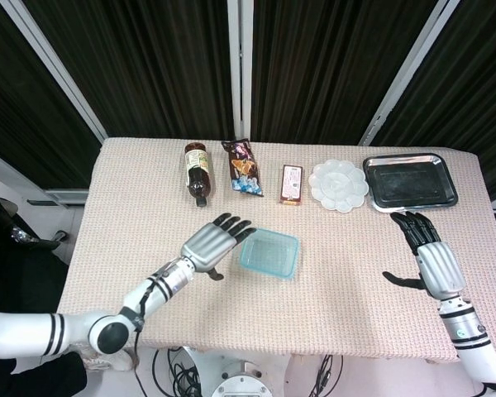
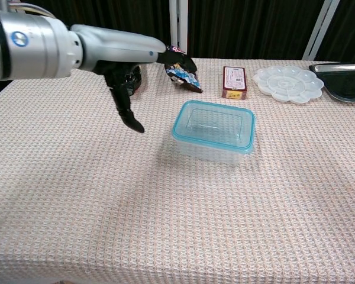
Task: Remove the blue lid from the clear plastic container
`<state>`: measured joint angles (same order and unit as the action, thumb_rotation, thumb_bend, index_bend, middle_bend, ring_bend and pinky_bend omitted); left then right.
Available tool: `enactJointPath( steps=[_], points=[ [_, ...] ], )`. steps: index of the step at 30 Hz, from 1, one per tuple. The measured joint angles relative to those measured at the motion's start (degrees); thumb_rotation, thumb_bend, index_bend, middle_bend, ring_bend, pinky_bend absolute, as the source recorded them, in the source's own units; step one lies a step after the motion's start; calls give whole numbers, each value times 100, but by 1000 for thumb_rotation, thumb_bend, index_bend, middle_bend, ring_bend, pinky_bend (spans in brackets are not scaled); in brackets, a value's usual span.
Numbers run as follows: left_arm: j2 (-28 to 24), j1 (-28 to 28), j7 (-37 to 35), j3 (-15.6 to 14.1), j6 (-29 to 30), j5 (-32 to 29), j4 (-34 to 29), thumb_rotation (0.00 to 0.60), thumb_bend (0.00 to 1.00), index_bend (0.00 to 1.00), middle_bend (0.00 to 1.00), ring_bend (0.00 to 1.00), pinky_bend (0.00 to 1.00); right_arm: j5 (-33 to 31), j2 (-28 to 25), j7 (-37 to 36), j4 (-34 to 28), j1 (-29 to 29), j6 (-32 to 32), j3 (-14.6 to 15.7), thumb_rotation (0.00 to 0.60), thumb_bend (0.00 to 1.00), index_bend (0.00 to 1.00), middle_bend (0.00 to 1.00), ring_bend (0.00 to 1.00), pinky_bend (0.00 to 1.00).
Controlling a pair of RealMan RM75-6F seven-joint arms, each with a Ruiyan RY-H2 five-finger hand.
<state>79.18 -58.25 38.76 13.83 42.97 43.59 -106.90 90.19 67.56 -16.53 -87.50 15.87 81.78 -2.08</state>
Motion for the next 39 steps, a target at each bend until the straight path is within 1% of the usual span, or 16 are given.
enactJointPath(
  steps=[5,8,14,26,39],
  points=[
    [568,-824,503,-135,247,-1110,274,600,47,0,0,0,61,44,39,-72,45,-39,12,19,600,0,0,99,0,0],
    [860,-1122,577,-149,380,-1601,542,600,47,0,0,0,63,65,57,-115,70,-56,-7,37,600,0,0,98,0,0],
    [1179,-1617,564,-137,445,-2338,1038,600,46,0,0,0,68,115,67,-113,79,-105,3,70,600,0,0,98,0,0],
    [1231,-2172,539,-292,294,-3282,1429,600,46,0,0,0,77,166,185,-151,213,-132,-109,142,600,0,0,98,0,0],
    [1325,-2585,501,-505,118,-3744,1734,600,46,0,0,0,89,226,304,-111,300,-138,-194,189,600,0,0,99,0,0]
  ],
)
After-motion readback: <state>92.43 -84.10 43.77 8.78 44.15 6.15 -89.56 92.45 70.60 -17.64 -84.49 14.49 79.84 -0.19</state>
